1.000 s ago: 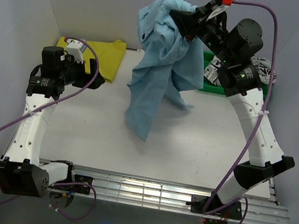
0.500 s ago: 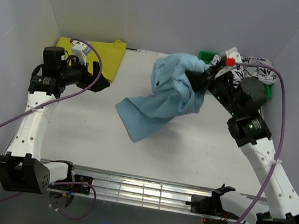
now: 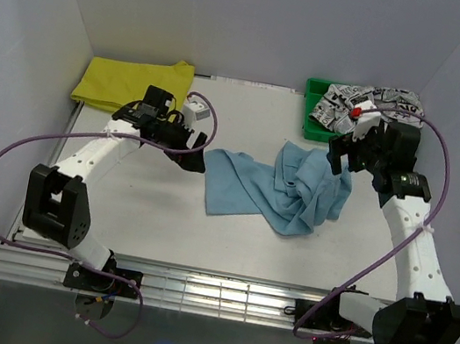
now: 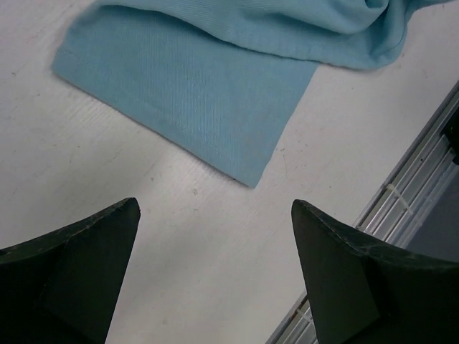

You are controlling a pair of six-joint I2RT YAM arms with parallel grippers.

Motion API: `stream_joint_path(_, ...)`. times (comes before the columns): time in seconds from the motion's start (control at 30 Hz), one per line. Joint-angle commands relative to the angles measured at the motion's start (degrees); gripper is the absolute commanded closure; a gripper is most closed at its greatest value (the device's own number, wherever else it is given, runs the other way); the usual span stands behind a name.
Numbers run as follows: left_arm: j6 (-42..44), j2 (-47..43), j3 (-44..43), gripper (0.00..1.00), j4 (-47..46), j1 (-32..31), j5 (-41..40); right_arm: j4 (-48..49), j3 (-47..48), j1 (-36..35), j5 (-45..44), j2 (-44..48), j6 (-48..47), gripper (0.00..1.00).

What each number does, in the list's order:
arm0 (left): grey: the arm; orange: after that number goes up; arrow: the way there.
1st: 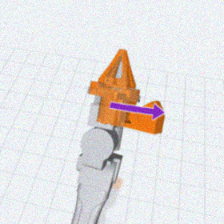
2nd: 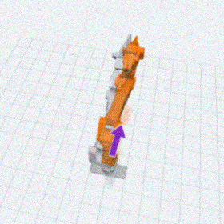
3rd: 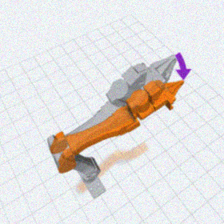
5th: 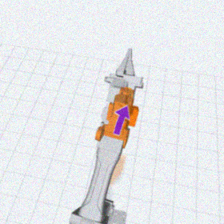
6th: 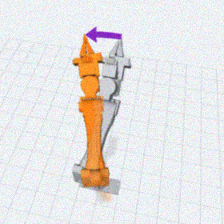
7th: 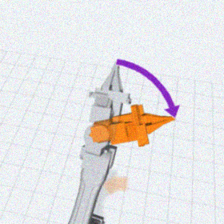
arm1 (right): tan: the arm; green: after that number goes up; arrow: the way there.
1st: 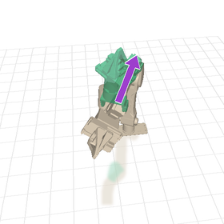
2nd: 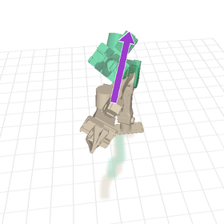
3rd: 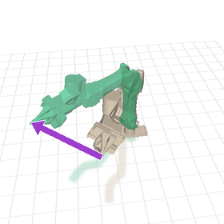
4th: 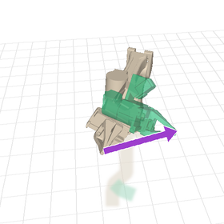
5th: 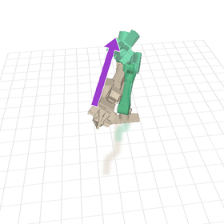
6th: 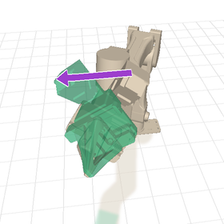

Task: Fold and stack the trousers
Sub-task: Move the trousers to the center of the board, then flatten the trousers out

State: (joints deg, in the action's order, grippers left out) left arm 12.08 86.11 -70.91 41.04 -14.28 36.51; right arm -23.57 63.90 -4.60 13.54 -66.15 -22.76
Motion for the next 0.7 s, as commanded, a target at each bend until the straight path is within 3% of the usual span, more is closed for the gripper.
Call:
stream_joint_path(0.0, 2.42, 3.44, -3.96, 0.02, -0.25, -2.85, -3.8, -9.28, 9.47, -0.06, 8.33, -8.36, -4.12, 0.07)
stream_joint_path(0.23, 2.78, 19.26, -14.22, 0.02, -6.4, -8.48, -10.05, -15.53, 27.83, -2.34, 13.52, -28.05, -5.09, 0.09)
stream_joint_path(0.3, 3.13, 24.79, -17.84, 0.02, -7.28, -9.44, -10.84, -22.27, 39.14, -7.25, 12.22, -37.01, -7.29, 0.09)
stream_joint_path(0.37, 3.48, 27.52, -20.31, 0.02, -8.51, -9.62, -12.6, -24.5, 44.01, -10.33, 10.98, -44.91, -8.44, 0.1)
stream_joint_path(0.6, 6.9, 33.77, -21.55, 0.03, -12.12, -10.06, -15.42, -24.68, 45.97, -14.47, 4.67, -56.1, -5.98, 0.1)
stream_joint_path(0.67, 7.87, 32.73, -18.58, 0.2, -11.77, -9.98, -14.37, -23.19, 42.81, -14.74, 0.28, -56.63, -2.31, 0.06)
